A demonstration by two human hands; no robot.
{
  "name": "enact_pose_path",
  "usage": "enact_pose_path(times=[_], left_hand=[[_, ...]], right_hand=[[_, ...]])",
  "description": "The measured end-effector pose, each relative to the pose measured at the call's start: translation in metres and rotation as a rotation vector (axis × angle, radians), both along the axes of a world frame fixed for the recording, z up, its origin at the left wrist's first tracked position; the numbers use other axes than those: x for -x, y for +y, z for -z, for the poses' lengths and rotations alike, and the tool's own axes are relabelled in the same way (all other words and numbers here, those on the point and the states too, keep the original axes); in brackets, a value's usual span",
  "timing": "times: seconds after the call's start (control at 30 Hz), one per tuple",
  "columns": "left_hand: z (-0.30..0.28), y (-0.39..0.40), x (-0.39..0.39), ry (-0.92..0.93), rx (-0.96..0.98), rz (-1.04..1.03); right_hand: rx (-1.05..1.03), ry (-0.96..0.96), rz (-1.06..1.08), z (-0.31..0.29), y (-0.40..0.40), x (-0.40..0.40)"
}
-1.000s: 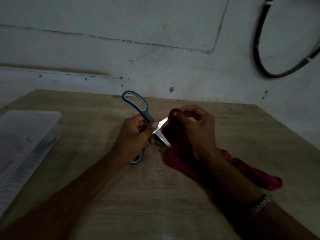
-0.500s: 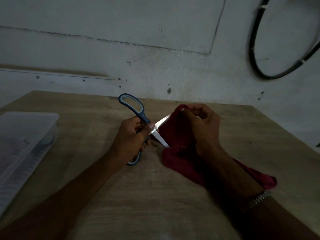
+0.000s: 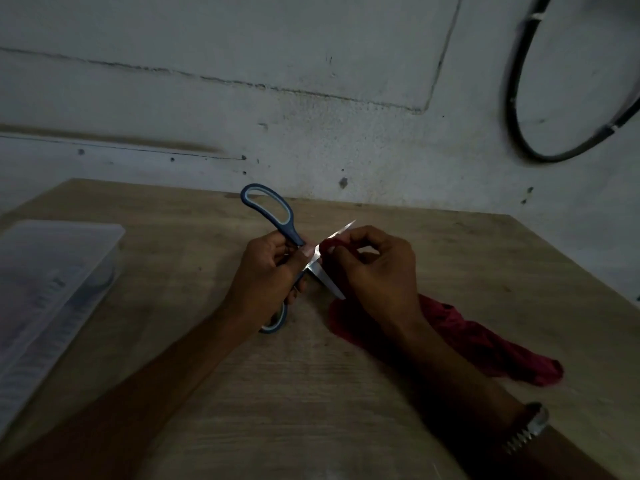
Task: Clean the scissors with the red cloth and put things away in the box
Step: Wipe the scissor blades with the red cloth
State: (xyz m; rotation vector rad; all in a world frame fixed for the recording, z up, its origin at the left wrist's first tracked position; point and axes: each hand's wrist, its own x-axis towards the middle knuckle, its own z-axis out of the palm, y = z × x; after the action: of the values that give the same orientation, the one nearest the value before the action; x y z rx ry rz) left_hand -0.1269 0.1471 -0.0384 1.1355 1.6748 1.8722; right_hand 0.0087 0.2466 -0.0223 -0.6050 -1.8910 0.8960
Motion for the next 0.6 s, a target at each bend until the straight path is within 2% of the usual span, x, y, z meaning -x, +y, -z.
enact_pose_path(times=[0.2,0.4,0.6], left_hand=[[0.001,0.002,0.001,0.011,0.008,0.007],[0.002,0.004,0.000,0.031,0.003,-0.005],[0.001,0.004,0.000,0.033,0.001,0.015]], right_hand=[[-0.007,0.054,0.155,-0.008,0.023,0.001],[-0.152,-0.039,0.077,-0.002,0.001,0.000],[-0.023,0.082,0.202,-0.010,0.020,-0.004]])
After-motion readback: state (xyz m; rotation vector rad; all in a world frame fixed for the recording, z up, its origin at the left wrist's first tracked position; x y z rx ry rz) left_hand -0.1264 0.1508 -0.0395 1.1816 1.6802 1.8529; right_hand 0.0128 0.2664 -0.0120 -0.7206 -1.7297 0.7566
